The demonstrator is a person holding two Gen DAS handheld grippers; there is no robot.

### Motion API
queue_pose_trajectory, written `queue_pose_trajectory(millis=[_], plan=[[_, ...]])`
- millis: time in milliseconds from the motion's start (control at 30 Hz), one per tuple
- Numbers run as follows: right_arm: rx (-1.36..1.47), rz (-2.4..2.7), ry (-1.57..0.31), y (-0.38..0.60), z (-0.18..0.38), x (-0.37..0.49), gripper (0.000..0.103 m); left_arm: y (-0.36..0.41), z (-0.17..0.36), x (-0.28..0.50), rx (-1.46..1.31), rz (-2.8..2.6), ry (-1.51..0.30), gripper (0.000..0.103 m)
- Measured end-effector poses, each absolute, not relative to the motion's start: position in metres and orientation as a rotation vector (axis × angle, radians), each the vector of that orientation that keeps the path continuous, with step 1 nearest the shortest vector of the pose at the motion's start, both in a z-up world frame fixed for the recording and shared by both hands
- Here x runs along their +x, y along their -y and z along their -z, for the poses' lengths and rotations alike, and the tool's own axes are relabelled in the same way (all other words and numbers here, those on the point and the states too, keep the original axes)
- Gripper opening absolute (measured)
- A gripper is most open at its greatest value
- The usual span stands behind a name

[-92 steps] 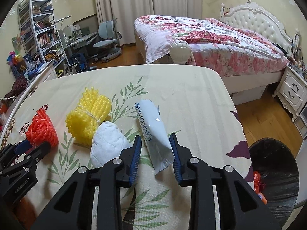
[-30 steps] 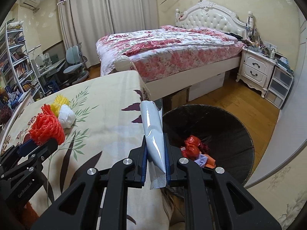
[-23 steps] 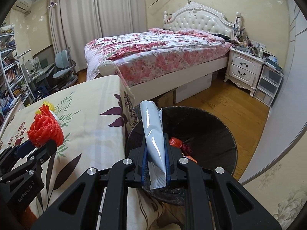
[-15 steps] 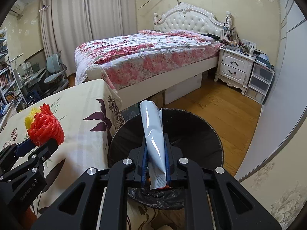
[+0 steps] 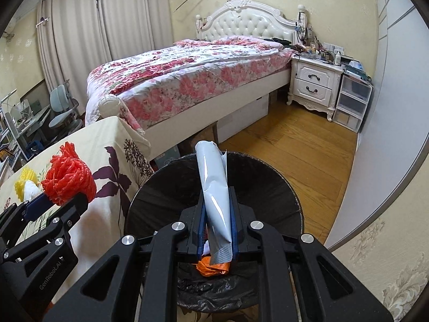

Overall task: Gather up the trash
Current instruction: 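Carry the red net and white tube over the bin with both grippers, then release the white tube into the bin with the right gripper while the left drops the red net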

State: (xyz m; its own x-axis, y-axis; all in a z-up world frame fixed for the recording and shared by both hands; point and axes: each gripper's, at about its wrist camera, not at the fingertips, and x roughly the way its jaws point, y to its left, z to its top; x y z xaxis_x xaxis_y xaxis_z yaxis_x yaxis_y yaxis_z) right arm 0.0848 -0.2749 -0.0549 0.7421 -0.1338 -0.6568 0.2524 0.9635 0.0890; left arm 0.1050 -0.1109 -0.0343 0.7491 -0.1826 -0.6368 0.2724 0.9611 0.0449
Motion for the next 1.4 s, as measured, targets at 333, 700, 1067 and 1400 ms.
queue_pose_trajectory(millis=[333, 700, 1067, 1400], plan=[[0.196, 0.242, -0.72, 0.289, 0.063, 0.093, 0.015, 0.131, 0.042, 0.123, 0.151, 0.266, -0.703, 0.051], [0.211, 0.257, -0.738, 0.294, 0.067, 0.097, 0.015, 0.139, 0.047, 0.129, 0.172, 0.282, -0.729, 0.054], [0.204, 0.284, -0.73, 0.296, 0.066, 0.095, 0.036, 0.133, 0.046, 0.128, 0.16, 0.27, -0.722, 0.072], [0.188, 0.337, -0.708, 0.299, 0.062, 0.088, 0.069, 0.127, 0.043, 0.126, 0.149, 0.249, -0.706, 0.084]])
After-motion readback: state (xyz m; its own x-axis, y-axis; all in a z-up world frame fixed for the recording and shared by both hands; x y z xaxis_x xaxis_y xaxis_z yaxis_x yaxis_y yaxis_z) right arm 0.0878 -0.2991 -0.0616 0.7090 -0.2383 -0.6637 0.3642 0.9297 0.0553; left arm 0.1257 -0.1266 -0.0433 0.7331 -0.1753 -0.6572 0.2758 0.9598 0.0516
